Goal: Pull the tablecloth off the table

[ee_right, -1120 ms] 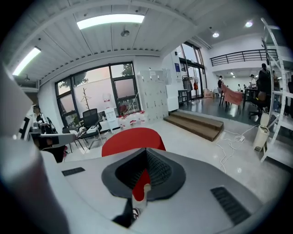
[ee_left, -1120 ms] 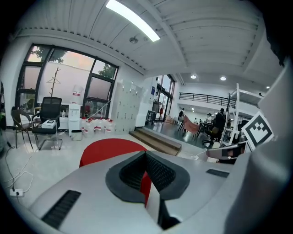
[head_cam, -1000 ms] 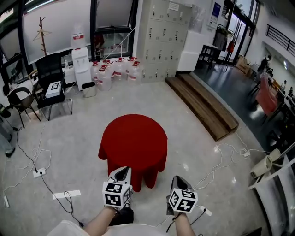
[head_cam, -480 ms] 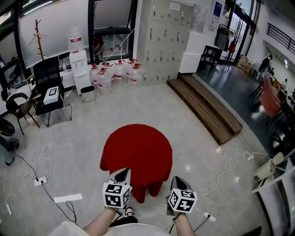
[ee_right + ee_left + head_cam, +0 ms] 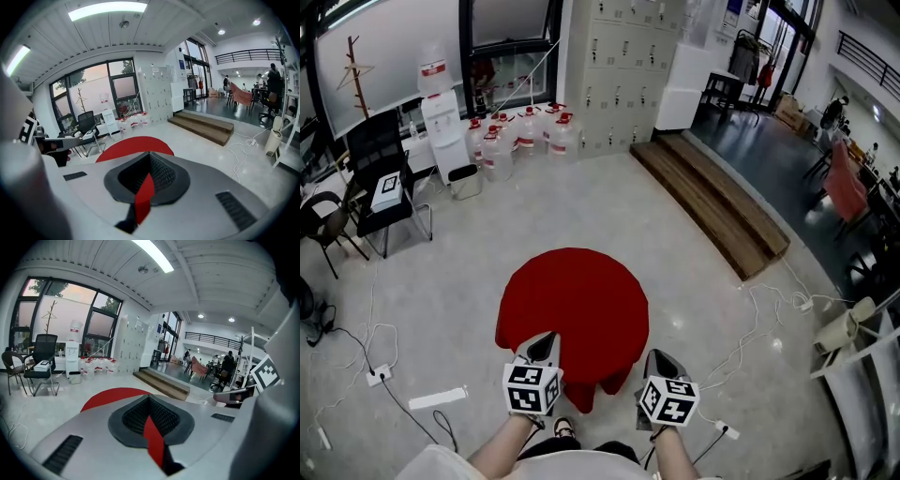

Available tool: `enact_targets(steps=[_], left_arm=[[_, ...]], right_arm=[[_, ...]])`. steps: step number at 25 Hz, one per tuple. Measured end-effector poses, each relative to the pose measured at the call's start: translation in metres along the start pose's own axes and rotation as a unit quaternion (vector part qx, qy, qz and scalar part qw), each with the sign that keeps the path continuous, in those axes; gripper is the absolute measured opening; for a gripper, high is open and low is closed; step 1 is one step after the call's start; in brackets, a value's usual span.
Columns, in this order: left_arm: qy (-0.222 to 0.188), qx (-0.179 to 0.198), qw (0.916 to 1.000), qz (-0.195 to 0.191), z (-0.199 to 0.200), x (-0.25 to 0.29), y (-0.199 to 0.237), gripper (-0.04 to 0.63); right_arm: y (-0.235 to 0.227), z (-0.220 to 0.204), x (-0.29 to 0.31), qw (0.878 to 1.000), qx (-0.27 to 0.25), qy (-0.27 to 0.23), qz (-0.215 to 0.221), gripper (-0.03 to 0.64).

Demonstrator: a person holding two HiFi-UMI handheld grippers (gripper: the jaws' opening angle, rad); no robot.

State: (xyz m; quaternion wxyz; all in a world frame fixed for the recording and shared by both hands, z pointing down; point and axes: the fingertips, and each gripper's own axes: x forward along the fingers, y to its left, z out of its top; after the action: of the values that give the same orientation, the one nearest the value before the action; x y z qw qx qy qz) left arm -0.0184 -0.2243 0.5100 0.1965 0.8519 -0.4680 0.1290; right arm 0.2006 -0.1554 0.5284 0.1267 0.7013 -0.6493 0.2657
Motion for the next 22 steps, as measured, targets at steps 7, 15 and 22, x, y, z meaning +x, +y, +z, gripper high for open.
enact_targets(steps=[7,15,22], left_arm=[[0.028,-0.01,0.9995,0.013,-0.019,0.007,-0.01,0.015],[0.034,-0.021,0.9988,0.03,-0.024,0.007,-0.029,0.015],[0.046,-0.029,0.9981,0.03,-0.04,0.006,-0.035,0.015]], right_arm=[[-0.019,-0.008,0.01,1.0,0.004,0.021,0.007,0.025],[-0.032,0.0,0.014,0.999,-0.01,0.031,0.032,0.025],[-0.038,-0.01,0.01,0.998,-0.016,0.044,0.034,0.025]])
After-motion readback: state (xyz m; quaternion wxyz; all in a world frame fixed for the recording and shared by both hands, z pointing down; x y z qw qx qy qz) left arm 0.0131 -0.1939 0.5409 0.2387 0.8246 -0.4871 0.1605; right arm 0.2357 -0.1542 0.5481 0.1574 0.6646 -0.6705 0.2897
